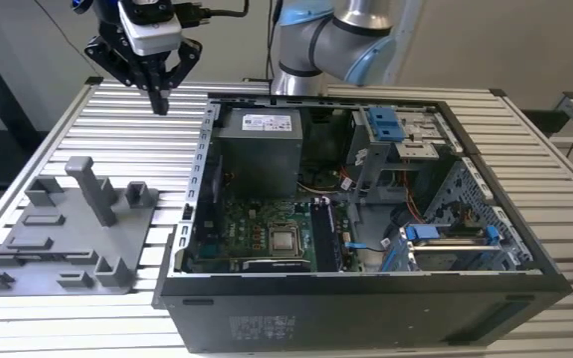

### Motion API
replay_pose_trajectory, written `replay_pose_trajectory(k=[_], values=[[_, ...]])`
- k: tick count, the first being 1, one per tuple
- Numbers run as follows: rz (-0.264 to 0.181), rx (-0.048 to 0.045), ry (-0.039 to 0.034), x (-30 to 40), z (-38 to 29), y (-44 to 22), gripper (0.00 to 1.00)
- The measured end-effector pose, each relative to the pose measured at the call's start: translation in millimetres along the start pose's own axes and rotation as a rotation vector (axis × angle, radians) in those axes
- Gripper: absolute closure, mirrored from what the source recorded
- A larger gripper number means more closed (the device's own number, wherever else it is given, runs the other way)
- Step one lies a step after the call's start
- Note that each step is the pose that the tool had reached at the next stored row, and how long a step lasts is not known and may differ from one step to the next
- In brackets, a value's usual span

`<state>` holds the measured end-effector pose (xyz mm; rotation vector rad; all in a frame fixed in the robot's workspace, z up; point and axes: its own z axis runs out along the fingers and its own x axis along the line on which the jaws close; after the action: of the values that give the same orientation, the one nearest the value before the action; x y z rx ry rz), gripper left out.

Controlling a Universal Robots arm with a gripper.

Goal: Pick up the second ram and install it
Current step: 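Reach for the second ram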

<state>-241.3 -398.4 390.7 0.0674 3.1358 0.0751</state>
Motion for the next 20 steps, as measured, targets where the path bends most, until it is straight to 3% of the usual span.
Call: replay_pose_trajectory(k=[11, 20], values=[[-0.004, 0.0007, 0.0169, 20.4, 0.4, -0.9, 0.89], [-0.007, 0.001, 0.0233, 34.2, 0.4, -1.5, 0.89]])
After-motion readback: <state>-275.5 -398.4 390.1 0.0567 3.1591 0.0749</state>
